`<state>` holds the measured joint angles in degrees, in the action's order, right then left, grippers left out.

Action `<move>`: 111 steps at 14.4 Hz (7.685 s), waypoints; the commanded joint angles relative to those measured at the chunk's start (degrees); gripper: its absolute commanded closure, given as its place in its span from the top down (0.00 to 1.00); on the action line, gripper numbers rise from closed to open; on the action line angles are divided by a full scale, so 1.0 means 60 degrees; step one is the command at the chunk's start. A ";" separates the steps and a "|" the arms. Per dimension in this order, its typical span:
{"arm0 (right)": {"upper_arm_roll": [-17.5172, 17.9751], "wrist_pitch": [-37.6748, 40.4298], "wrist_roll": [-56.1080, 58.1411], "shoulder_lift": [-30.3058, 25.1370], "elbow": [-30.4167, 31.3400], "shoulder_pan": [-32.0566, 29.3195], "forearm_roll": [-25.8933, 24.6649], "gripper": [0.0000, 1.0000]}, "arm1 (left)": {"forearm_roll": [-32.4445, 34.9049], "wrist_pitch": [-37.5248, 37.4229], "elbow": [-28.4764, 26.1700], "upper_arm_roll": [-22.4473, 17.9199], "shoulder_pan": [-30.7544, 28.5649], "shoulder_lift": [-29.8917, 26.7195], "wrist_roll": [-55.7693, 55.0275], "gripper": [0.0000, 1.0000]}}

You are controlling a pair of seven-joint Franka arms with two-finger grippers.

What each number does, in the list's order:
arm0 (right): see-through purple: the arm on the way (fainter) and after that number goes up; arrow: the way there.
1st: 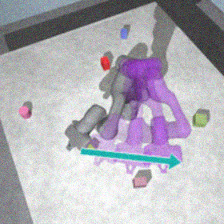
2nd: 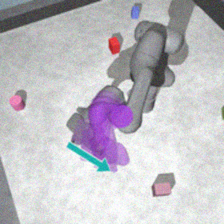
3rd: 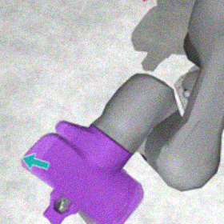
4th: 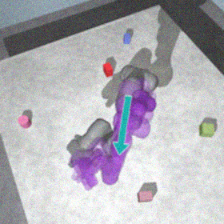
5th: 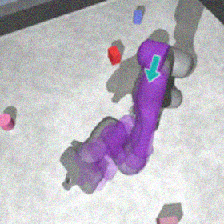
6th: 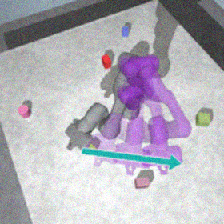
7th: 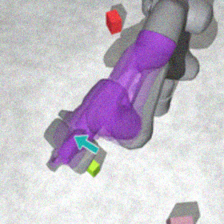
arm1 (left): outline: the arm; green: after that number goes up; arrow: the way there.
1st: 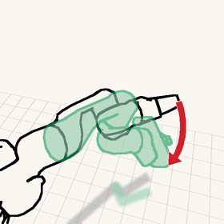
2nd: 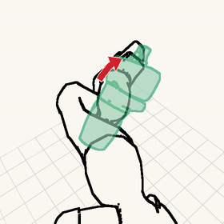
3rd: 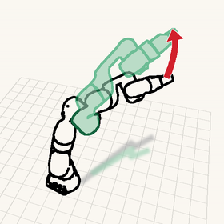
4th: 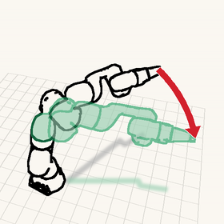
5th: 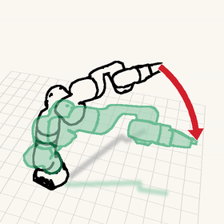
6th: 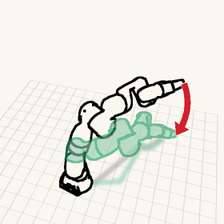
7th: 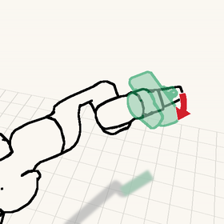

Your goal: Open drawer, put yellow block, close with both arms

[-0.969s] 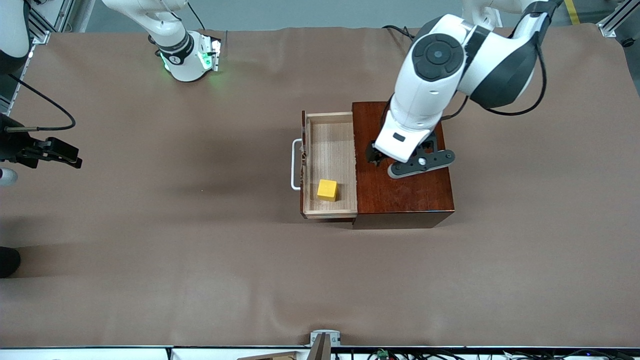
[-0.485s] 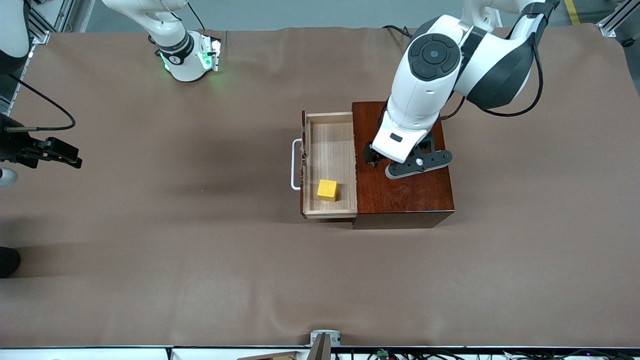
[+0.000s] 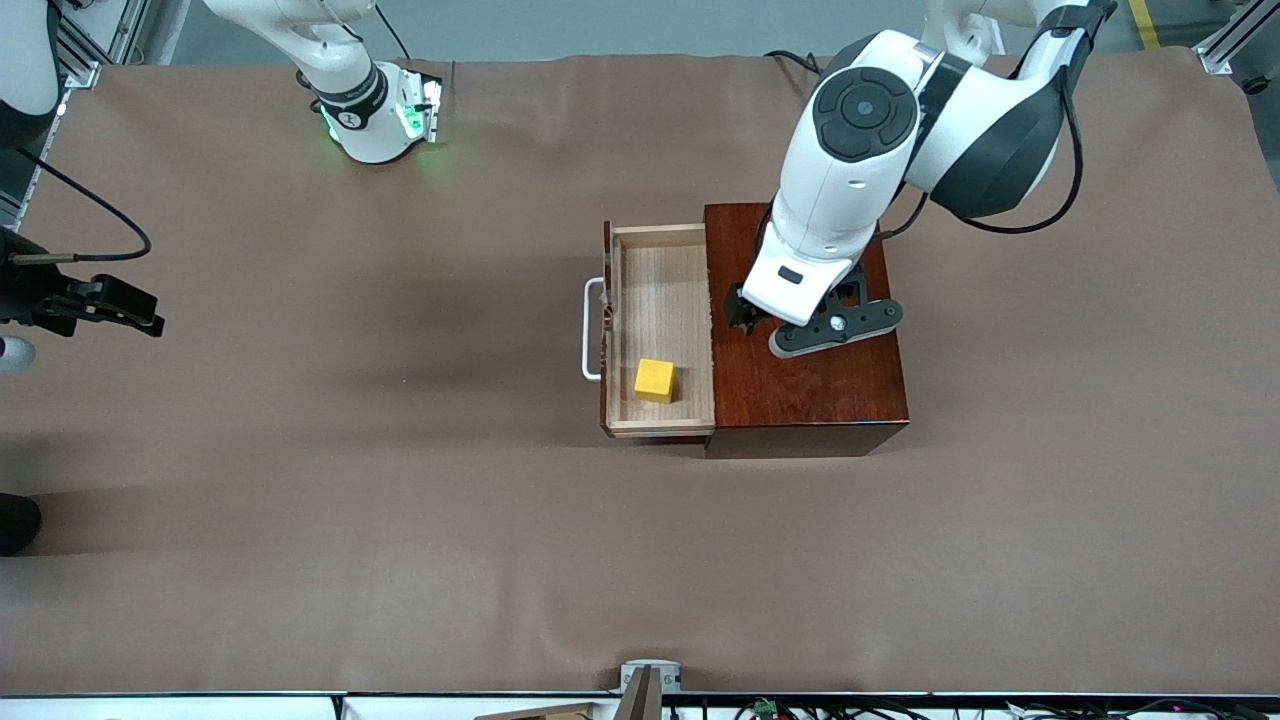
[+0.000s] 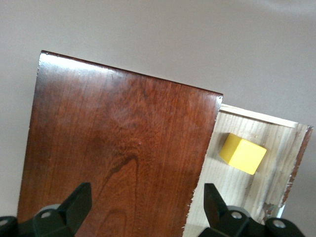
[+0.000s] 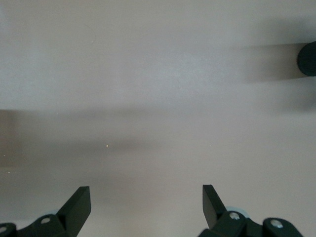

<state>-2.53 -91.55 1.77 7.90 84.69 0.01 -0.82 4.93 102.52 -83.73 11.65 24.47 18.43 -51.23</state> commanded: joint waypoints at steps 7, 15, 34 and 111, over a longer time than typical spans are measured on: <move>0.0011 0.0141 -0.0046 -0.0159 0.0036 0.0027 -0.0142 1.00 | 0.0189 0.0711 0.1252 -0.0038 0.1077 0.0954 -0.3162 1.00; 0.0011 0.0141 -0.0046 -0.0159 0.0036 0.0027 -0.0142 1.00 | 0.0175 0.1867 0.1636 -0.0155 0.2922 0.2009 -0.9324 1.00; 0.0011 0.0155 -0.0090 -0.0159 0.0036 0.0013 -0.0142 1.00 | -0.0953 0.2706 0.2018 -0.0009 0.3144 0.3973 -1.4885 1.00; 0.0011 0.0155 -0.0104 -0.0159 0.0036 0.0013 -0.0142 1.00 | -0.1070 -0.2451 -0.0414 -0.0740 -0.4839 -0.2426 0.0078 1.00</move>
<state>-2.59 -91.12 1.77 7.89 84.64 0.01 -0.82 -0.07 87.97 -81.52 7.72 -4.15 8.29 -58.67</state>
